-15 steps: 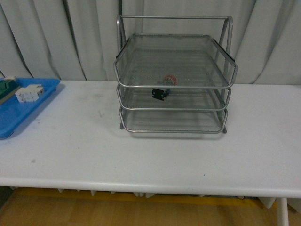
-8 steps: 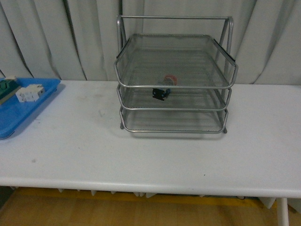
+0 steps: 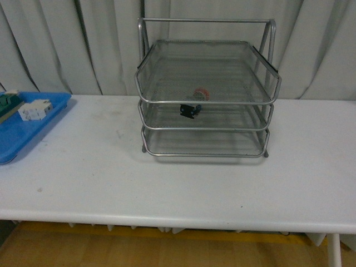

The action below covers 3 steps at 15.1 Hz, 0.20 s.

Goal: Place button on rack with both arms

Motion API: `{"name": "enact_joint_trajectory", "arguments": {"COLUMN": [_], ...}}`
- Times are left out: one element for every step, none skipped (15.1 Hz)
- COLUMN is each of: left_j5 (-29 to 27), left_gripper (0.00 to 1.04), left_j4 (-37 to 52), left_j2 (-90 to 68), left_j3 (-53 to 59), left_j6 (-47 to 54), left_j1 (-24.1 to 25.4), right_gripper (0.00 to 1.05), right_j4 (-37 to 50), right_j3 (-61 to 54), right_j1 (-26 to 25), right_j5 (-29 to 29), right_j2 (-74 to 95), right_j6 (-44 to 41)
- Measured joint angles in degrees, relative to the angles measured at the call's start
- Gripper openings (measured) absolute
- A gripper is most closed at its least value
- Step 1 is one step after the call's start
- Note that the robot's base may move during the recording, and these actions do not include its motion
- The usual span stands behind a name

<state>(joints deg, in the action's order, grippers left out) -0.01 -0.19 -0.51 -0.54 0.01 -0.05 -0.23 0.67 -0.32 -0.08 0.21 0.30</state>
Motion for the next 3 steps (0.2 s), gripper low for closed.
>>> {"name": "enact_joint_trajectory", "arguments": {"left_j5": [0.0,0.0,0.0], "left_gripper": [0.98,0.98,0.98], "left_j4": [0.0,0.0,0.0], "left_j2": [0.0,0.0,0.0], "left_j3": [0.0,0.0,0.0], "left_j6": [0.0,0.0,0.0], "left_j1": [0.0,0.0,0.0], "right_gripper": [0.98,0.98,0.98], "right_j4": [0.0,0.0,0.0], "right_j3": [0.0,0.0,0.0], "right_j1": [0.0,0.0,0.0], "right_j5": [0.0,0.0,0.0], "right_j2": [0.0,0.0,0.0], "right_j6": [-0.02,-0.02,-0.02]}}
